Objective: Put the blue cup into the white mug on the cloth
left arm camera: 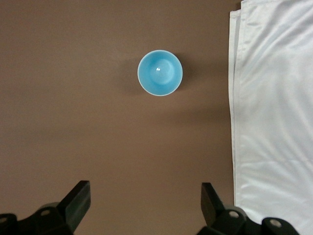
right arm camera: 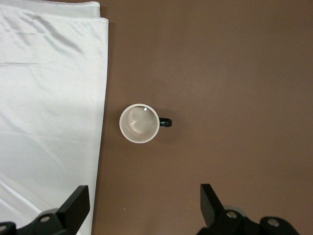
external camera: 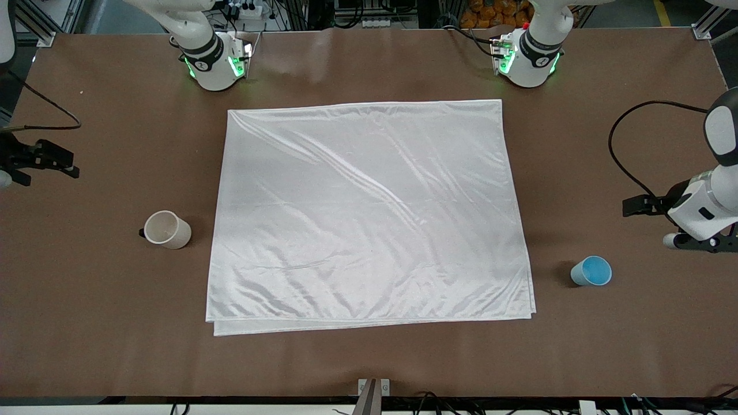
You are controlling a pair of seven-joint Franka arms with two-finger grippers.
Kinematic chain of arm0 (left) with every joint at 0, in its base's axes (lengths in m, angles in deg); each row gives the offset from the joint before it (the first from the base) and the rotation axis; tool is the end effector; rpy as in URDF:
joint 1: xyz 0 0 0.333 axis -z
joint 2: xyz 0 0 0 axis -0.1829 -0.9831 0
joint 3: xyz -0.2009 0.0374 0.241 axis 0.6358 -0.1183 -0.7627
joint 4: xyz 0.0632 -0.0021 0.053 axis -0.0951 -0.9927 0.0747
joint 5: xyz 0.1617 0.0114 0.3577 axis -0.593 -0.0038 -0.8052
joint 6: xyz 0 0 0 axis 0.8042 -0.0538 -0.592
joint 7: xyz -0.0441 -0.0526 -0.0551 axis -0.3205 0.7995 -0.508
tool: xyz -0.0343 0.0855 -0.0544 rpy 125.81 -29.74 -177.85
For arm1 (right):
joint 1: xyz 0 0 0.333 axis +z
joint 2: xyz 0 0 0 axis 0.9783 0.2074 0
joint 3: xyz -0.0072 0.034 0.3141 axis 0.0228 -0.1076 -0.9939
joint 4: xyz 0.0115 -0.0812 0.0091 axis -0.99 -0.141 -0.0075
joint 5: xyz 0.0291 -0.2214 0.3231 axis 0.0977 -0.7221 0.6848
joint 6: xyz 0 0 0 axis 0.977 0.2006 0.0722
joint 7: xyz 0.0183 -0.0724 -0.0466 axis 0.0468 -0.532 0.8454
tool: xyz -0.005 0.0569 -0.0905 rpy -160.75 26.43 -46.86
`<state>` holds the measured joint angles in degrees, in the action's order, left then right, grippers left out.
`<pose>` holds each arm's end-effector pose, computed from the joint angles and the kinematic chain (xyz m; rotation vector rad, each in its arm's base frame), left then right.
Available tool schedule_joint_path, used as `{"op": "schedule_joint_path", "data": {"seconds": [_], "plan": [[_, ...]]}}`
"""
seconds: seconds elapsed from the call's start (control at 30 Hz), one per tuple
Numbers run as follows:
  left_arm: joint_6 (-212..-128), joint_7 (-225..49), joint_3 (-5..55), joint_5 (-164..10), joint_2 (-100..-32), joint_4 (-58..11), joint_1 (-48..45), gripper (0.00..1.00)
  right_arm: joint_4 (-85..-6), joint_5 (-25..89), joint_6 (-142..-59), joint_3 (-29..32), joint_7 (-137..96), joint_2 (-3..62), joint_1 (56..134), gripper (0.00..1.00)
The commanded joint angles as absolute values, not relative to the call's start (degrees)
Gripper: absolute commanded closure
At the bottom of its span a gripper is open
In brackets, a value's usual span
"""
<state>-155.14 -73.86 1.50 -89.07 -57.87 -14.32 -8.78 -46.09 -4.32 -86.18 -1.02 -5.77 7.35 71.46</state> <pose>0.6390 0.0362 0.4528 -3.0675 0.1453 0.1815 0.5624 -0.0920 0.5546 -3.1190 -0.2849 -0.0201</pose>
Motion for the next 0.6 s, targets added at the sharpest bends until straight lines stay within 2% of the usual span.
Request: {"op": "schedule_joint_path", "data": {"seconds": [0.0,0.57], "plan": [[-156.68,-73.23,1.27,-89.92,-60.07,-13.39,-9.66,0.00,-48.70,-4.40,-88.76,-1.34,-0.48,7.81,70.91,0.00],[-164.32,-73.67,1.36,-89.48,-66.57,-13.30,-10.45,0.00,-57.84,-4.40,-100.28,-1.43,15.78,9.74,70.91,0.00]]}}
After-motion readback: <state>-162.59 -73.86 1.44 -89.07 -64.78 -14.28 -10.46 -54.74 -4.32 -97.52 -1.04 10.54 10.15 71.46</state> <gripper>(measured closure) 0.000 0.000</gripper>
